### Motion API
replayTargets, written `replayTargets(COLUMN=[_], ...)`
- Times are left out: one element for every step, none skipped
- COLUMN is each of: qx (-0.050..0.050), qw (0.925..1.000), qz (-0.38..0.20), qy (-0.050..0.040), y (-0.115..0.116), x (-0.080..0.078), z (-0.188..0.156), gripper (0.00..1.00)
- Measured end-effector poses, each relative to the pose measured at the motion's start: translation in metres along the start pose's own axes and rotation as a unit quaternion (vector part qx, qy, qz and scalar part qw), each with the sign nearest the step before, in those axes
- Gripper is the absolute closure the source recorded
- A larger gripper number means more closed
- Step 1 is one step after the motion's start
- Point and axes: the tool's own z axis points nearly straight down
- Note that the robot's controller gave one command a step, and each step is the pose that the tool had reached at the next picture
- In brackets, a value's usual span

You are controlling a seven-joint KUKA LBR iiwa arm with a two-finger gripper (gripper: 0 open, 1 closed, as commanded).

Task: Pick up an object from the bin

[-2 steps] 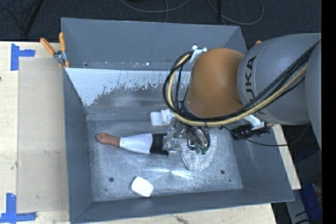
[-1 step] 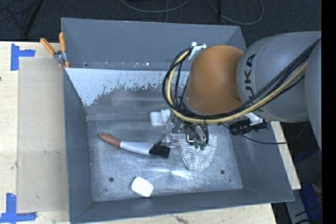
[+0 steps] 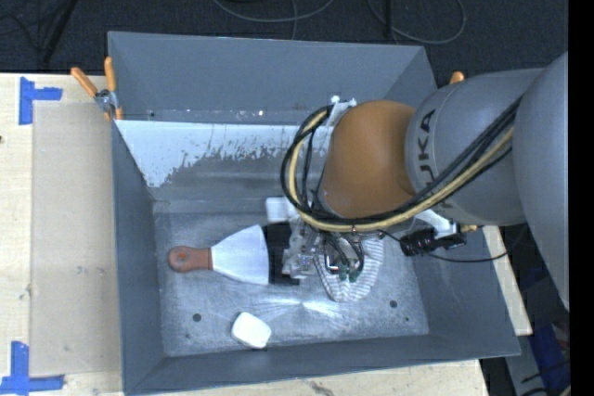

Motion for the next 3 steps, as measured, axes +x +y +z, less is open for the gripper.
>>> replayTargets(qx=[-0.001, -0.003, 0.001], qw=[1.0000, 0.9999, 1.0000], qz=[0.006, 0.000, 0.000], qy=[-0.0030, -0.0129, 0.0026], y=[0.000, 0.005, 0.001], x=[-0.004, -0.010, 0.003], z=[-0.056, -0.050, -0.041], gripper=[1.00, 1.00, 1.00])
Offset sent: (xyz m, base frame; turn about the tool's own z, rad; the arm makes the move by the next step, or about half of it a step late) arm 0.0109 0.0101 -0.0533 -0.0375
